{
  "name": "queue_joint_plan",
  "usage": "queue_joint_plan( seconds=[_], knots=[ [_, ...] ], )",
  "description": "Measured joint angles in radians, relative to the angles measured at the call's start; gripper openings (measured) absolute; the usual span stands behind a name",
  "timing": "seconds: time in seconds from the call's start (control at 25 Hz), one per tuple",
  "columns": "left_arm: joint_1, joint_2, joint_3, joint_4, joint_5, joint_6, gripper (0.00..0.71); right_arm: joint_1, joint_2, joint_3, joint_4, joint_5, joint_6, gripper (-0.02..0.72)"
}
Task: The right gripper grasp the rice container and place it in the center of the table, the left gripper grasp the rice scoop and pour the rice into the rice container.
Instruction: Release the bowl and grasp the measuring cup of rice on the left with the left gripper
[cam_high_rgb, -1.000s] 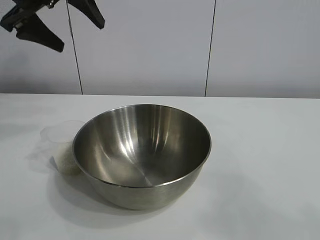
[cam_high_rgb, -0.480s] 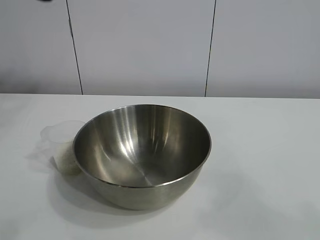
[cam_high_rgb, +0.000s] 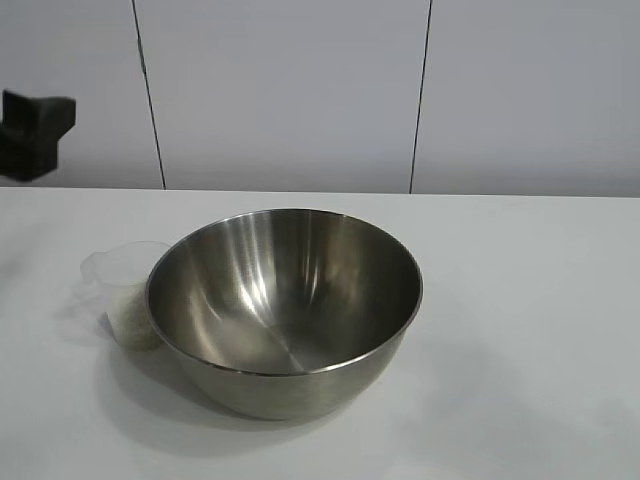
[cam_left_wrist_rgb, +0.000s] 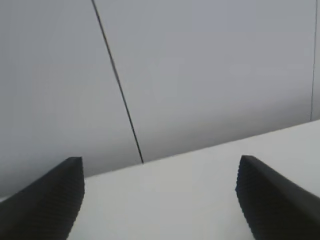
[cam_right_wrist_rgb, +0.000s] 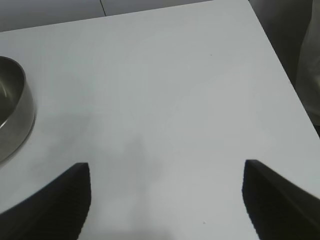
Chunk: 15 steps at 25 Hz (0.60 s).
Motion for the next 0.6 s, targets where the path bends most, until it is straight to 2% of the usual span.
queue_joint_plan(
  seconds=[0.24,0.4,0.6],
  knots=[
    [0.049,0.129,0.060,0.002,-0.013,-0.032,0.594,0.000,0.000,0.014,-0.008,-0.010,0.000,0.568],
    [0.055,0.205,0.060,0.004,-0.021,-0.018,0.594,0.000,0.000,0.015,-0.015,-0.015,0.000,0.568],
    [0.055,0.302,0.044,0.065,-0.023,0.022,0.594,0.000,0.000,0.015,-0.015,-0.020,0.000,0.568]
  ],
)
